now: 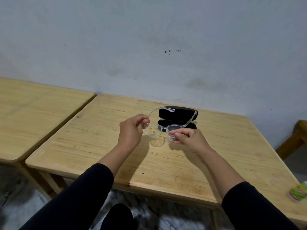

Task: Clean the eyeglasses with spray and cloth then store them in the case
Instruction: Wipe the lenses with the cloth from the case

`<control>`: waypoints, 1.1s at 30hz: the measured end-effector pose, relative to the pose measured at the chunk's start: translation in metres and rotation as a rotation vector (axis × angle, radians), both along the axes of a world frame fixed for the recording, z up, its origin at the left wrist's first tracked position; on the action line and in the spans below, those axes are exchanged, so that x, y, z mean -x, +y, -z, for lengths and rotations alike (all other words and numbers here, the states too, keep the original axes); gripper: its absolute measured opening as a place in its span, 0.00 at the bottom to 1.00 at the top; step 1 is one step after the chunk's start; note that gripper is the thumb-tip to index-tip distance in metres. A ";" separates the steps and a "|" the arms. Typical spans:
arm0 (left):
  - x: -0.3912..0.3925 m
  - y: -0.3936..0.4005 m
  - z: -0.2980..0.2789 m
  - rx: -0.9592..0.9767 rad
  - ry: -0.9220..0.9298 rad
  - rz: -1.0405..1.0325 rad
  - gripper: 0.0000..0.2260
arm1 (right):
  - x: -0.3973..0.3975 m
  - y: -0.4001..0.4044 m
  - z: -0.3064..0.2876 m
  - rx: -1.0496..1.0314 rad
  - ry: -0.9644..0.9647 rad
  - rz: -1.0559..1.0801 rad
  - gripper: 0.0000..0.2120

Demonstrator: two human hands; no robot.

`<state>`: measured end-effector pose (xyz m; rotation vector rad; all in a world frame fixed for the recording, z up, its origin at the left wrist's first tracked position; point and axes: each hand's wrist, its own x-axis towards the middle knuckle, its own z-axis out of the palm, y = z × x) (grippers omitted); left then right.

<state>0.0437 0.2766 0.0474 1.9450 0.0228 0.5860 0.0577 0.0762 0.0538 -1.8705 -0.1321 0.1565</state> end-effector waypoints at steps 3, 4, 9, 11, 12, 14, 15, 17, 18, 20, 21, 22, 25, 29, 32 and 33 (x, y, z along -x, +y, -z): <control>0.000 0.001 0.000 -0.008 0.004 0.020 0.13 | 0.000 -0.004 -0.002 -0.020 -0.008 0.024 0.10; 0.001 0.001 -0.001 -0.011 0.002 0.033 0.14 | 0.000 -0.004 0.001 -0.056 -0.020 0.076 0.09; 0.004 -0.006 0.003 -0.019 -0.014 0.099 0.17 | -0.004 0.006 0.024 -0.318 -0.021 0.487 0.06; 0.005 -0.011 0.005 -0.034 -0.028 0.124 0.17 | -0.001 0.016 0.025 -0.491 -0.028 0.633 0.06; 0.006 -0.014 0.006 -0.042 -0.036 0.136 0.17 | 0.001 0.020 0.023 -0.560 -0.038 0.686 0.06; 0.007 -0.021 0.006 -0.060 -0.061 0.154 0.15 | 0.003 0.027 0.018 -0.646 -0.065 0.726 0.08; 0.007 -0.023 0.006 -0.064 -0.073 0.158 0.15 | 0.003 0.029 0.017 -0.662 -0.080 0.722 0.09; 0.007 -0.025 0.004 -0.062 -0.092 0.161 0.14 | 0.004 0.030 0.015 -0.642 -0.109 0.696 0.10; 0.006 -0.025 0.004 -0.064 -0.102 0.158 0.14 | 0.004 0.029 0.014 -0.613 -0.122 0.678 0.10; 0.004 -0.023 0.003 -0.076 -0.110 0.145 0.13 | 0.004 0.025 0.014 -0.545 -0.135 0.612 0.09; 0.004 -0.022 0.004 -0.081 -0.111 0.140 0.13 | 0.005 0.023 0.014 -0.501 -0.135 0.575 0.09; 0.003 -0.021 0.004 -0.085 -0.112 0.136 0.13 | 0.004 0.021 0.015 -0.455 -0.131 0.541 0.09; 0.002 -0.016 0.006 -0.108 -0.120 0.122 0.14 | 0.004 0.013 0.012 -0.316 -0.107 0.427 0.08; 0.003 -0.010 0.006 -0.112 -0.122 0.117 0.13 | 0.004 0.000 -0.002 -0.128 -0.093 0.200 0.08; 0.002 -0.007 0.004 -0.102 -0.118 0.119 0.13 | 0.002 -0.009 -0.006 -0.069 -0.064 0.050 0.08; 0.001 -0.005 0.003 -0.101 -0.116 0.117 0.13 | 0.002 -0.012 -0.006 -0.003 -0.079 -0.011 0.09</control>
